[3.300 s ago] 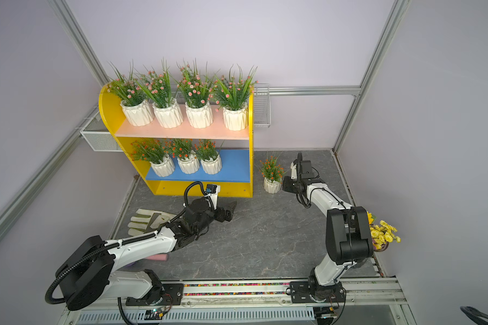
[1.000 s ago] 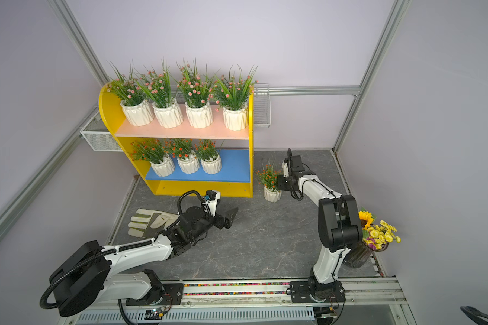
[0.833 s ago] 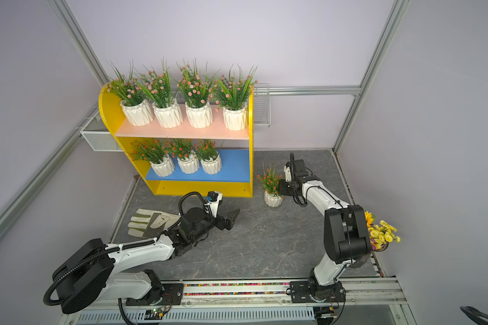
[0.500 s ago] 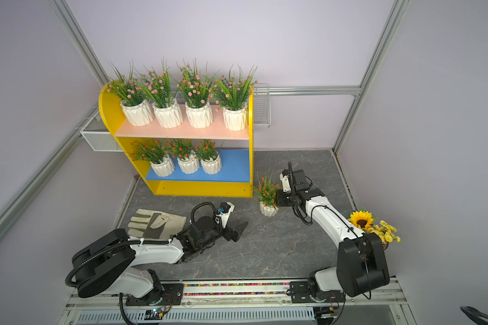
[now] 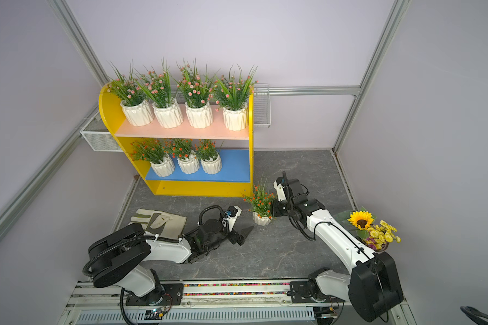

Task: Place the baby's breath potted plants on the rack by color
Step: Pick up the baby's breath potted plant from the center of the board.

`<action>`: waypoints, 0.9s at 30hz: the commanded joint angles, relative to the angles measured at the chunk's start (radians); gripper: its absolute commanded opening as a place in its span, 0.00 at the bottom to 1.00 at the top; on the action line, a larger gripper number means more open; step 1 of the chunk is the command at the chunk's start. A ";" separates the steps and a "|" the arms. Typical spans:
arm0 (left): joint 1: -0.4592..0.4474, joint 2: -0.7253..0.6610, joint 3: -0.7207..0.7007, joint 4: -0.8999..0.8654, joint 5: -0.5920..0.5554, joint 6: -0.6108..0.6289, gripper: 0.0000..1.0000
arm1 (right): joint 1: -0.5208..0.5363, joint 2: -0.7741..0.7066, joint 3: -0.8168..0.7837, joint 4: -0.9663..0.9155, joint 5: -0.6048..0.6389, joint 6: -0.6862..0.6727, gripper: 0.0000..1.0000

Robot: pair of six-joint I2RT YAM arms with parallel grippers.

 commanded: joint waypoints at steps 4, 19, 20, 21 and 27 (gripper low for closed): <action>-0.035 0.026 0.033 0.063 -0.039 0.043 1.00 | 0.052 0.008 0.013 0.086 -0.014 0.045 0.10; -0.064 0.076 0.051 0.126 -0.115 0.065 1.00 | 0.168 0.027 0.048 0.096 0.011 0.078 0.10; -0.064 0.079 0.054 0.126 -0.112 0.065 1.00 | 0.173 0.029 0.049 0.095 0.013 0.077 0.10; -0.064 0.082 0.053 0.128 -0.110 0.064 1.00 | 0.176 0.031 0.051 0.096 0.013 0.079 0.10; -0.066 0.088 0.054 0.140 -0.100 0.064 0.99 | 0.194 0.036 0.061 0.107 0.007 0.086 0.11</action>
